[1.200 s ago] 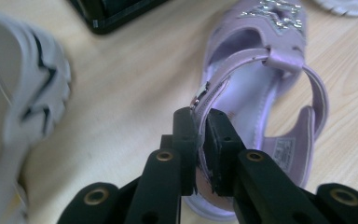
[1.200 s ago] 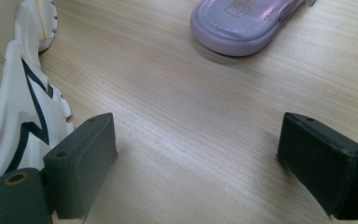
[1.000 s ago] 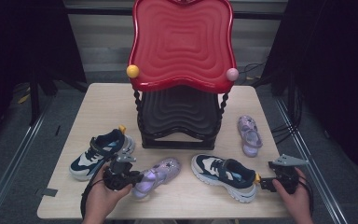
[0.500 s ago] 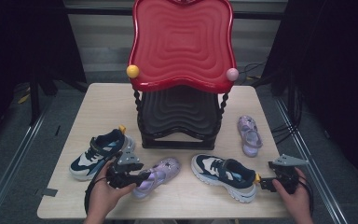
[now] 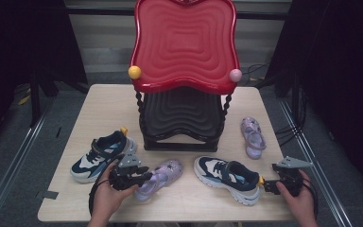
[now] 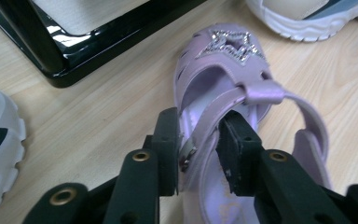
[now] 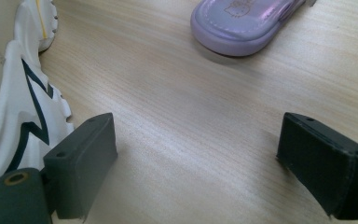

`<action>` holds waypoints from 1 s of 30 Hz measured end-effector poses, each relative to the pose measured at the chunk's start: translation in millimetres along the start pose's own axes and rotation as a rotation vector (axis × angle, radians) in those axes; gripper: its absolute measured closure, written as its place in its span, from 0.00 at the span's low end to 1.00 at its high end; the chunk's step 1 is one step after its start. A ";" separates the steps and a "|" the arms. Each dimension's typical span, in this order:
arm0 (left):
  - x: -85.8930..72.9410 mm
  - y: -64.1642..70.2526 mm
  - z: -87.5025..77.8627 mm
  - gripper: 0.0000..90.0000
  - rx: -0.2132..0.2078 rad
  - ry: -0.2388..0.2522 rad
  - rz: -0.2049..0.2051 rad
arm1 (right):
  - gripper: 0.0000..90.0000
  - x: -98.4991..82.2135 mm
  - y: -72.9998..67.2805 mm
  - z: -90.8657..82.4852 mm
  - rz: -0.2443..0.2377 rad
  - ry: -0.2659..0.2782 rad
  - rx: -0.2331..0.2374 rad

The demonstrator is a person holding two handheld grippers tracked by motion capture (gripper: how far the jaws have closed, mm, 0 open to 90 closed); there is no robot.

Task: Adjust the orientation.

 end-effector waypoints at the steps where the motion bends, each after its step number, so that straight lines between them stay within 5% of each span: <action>1: -0.6 -0.6 -0.1 0.80 -0.002 -0.006 0.009 | 0.12 0.0 0.0 0.0 0.000 0.000 0.000; 9: -0.1 -1.1 1.5 0.82 -0.002 -0.020 0.018 | 0.12 0.0 0.0 0.0 0.000 0.000 0.000; 18: 0.2 -0.2 1.0 0.88 0.006 -0.043 0.085 | 0.12 0.0 0.0 0.0 0.000 0.000 0.000; 26: 4.3 4.5 -0.6 0.92 -0.001 -0.012 0.122 | 0.12 0.0 0.0 0.0 0.000 0.000 0.000; 30: 7.2 7.4 -2.0 0.92 -0.008 0.009 0.109 | 0.12 0.0 0.0 0.0 0.000 0.000 0.000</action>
Point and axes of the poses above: each handheld gripper's, and its own axes: z roughly forward along the jaws, x roughly out of its top, y roughly to its right, the point moved 10 cm from there along z, roughly forward along the jaws, and after that the axes turned 3 degrees about -z, right-handed, at the moved point
